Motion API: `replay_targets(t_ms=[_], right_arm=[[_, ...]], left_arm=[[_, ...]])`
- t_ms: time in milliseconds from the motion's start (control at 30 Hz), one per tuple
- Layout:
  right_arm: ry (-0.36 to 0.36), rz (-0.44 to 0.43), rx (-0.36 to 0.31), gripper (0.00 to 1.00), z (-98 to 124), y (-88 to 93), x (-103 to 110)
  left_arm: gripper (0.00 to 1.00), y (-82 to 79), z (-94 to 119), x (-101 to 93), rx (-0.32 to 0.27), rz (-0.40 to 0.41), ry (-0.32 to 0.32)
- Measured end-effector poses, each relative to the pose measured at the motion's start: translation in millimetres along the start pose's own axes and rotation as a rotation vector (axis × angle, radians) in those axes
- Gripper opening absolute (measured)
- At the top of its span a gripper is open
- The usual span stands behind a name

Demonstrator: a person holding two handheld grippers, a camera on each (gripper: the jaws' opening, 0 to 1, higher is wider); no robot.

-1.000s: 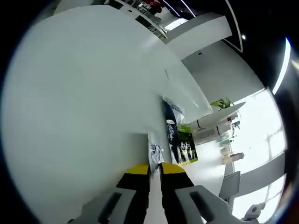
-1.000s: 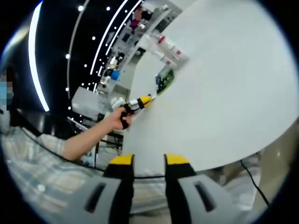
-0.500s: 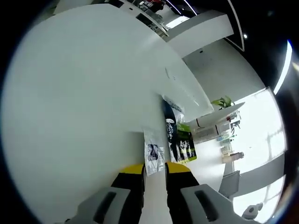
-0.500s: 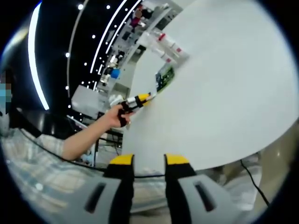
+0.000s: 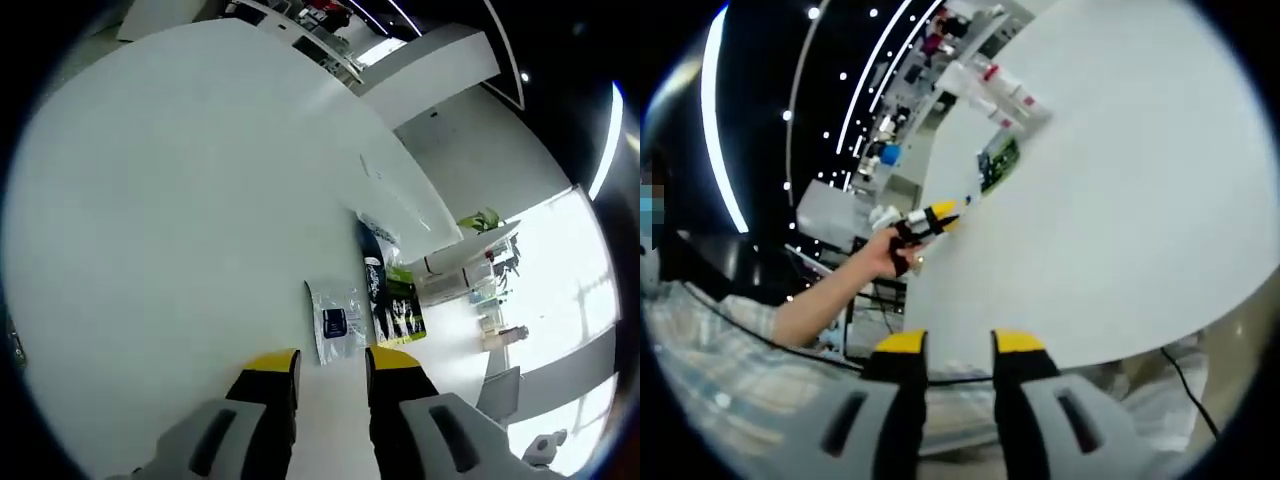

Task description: Arrange the skincare products in the storage area until every visible bottle or jar stands upright without overlapping.

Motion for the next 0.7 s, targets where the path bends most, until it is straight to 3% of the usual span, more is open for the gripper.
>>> replay_targets(t_ms=[133, 267, 333, 467, 533, 700], right_arm=[[-0.012, 0.005, 0.011, 0.24, -7, -0.2, 2], [-0.027, 0.008, 0.024, 0.24, -14, 1.9, 6], [-0.034, 0.009, 0.030, 0.24, -17, 3.4, 7], [-0.045, 0.010, 0.042, 0.24, -22, 8.4, 9], [-0.049, 0.005, 0.051, 0.24, -24, 12.6, 10], [-0.054, 0.000, 0.064, 0.24, -27, 18.6, 11]], left_arm=[[0.28, -12.3, 8, -5.3, -0.053, -0.044, 0.089], [0.31, -24.4, 29, 3.8, -0.082, -0.147, 0.083], [0.34, -29.0, 34, 12.2, -0.085, -0.182, 0.059], [0.37, -40.7, 66, 45.4, -0.061, -0.309, -0.018], [0.40, -49.9, 83, 70.3, -0.036, -0.410, -0.085], [0.58, -65.1, 114, 109.2, 0.024, -0.629, -0.220]])
Point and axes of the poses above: the point that each gripper's makers call its tool centre point, and the gripper's own axes: z roughly backward along the fingers, x roughly to its left, y roughly out of its underside, the point moved 1 cm from there along z, roughly backward along the fingers, and after that the axes turned 15 degrees about -x, right-handed, at the moved point
